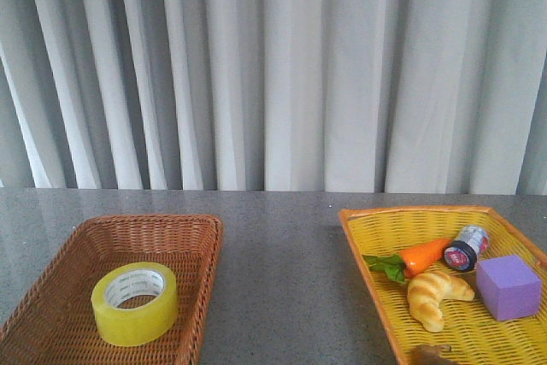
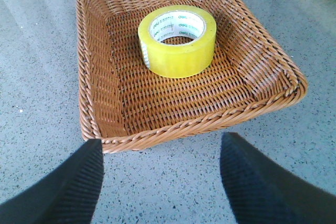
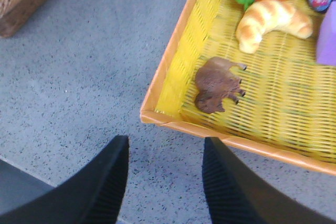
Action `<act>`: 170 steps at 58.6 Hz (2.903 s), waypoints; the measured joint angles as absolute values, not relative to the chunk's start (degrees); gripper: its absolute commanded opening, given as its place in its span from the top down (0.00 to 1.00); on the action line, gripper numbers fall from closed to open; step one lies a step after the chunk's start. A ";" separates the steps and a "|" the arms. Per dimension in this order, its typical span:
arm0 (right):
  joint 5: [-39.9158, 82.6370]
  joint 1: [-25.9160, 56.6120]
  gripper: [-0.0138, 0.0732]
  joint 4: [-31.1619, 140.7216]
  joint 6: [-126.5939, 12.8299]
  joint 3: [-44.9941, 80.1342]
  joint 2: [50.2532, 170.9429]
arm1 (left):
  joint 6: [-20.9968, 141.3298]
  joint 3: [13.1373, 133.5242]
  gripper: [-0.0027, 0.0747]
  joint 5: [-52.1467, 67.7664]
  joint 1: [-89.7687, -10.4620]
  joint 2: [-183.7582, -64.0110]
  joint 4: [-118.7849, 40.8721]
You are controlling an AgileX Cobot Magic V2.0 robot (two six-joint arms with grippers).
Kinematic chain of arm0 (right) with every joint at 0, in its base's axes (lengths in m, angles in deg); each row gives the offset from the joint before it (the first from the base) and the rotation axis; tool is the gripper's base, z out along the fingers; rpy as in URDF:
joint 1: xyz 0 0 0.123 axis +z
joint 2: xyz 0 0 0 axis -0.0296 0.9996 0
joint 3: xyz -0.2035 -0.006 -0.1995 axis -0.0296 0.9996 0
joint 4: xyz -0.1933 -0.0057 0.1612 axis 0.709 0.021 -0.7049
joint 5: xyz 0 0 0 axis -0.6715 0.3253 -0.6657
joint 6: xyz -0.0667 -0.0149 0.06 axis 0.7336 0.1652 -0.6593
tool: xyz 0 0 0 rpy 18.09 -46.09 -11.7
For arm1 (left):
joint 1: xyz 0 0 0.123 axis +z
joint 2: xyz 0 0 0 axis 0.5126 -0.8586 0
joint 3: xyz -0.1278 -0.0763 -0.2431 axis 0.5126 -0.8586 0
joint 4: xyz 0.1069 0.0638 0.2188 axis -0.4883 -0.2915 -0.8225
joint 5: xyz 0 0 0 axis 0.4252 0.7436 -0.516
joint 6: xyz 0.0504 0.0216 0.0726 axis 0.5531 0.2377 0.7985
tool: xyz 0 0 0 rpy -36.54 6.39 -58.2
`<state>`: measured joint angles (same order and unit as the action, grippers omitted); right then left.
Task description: Transfer tape with both arms
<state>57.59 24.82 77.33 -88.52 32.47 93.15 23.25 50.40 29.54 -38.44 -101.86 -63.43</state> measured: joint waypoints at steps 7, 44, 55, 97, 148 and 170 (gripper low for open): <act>58.14 24.82 0.47 78.63 -88.54 32.47 90.37 | 23.09 48.81 0.42 28.80 -38.44 -100.39 -62.75; 58.50 24.82 0.85 78.94 -88.49 32.47 89.50 | 23.09 48.47 0.97 28.27 -38.44 -100.15 -62.39; 58.56 24.82 0.85 78.94 -88.49 32.47 89.50 | 23.09 48.47 0.97 28.27 -38.44 -100.15 -62.39; 58.76 24.82 0.85 78.94 -88.49 32.47 89.50 | 22.88 21.67 0.97 7.00 -38.19 -73.89 -63.90; 59.23 24.82 0.85 78.88 -88.49 32.47 89.50 | 21.38 14.56 0.97 -0.17 -36.87 -65.68 -63.90; 50.33 18.04 0.85 78.95 -88.61 40.76 81.52 | 21.38 14.56 0.97 -0.10 -36.87 -65.68 -63.90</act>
